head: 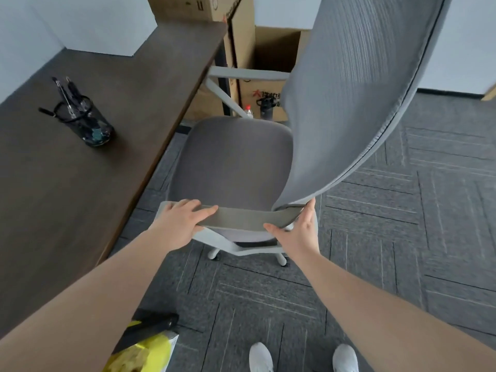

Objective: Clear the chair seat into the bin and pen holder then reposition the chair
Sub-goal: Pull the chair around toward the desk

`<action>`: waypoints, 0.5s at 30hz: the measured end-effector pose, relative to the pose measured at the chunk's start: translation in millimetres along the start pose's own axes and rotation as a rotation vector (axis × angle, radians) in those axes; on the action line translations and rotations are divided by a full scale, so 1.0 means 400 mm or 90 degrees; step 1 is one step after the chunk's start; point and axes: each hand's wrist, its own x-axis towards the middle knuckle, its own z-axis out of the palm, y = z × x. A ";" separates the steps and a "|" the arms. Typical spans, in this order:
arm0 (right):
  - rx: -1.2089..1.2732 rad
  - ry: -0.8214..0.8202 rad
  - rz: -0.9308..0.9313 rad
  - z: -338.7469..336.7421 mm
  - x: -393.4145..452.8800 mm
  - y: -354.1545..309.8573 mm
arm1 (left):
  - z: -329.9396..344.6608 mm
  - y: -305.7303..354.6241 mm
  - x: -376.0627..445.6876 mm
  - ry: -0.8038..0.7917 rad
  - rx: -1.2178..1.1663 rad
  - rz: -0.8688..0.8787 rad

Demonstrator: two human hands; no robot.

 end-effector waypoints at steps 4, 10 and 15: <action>-0.022 0.017 0.006 0.051 -0.025 -0.025 | 0.019 -0.048 -0.009 0.024 -0.020 0.003; -0.022 -0.003 0.014 0.124 -0.033 -0.047 | 0.034 -0.108 -0.017 0.035 -0.044 -0.022; -0.031 -0.003 0.012 0.156 -0.043 -0.049 | 0.037 -0.134 -0.022 0.022 -0.041 -0.027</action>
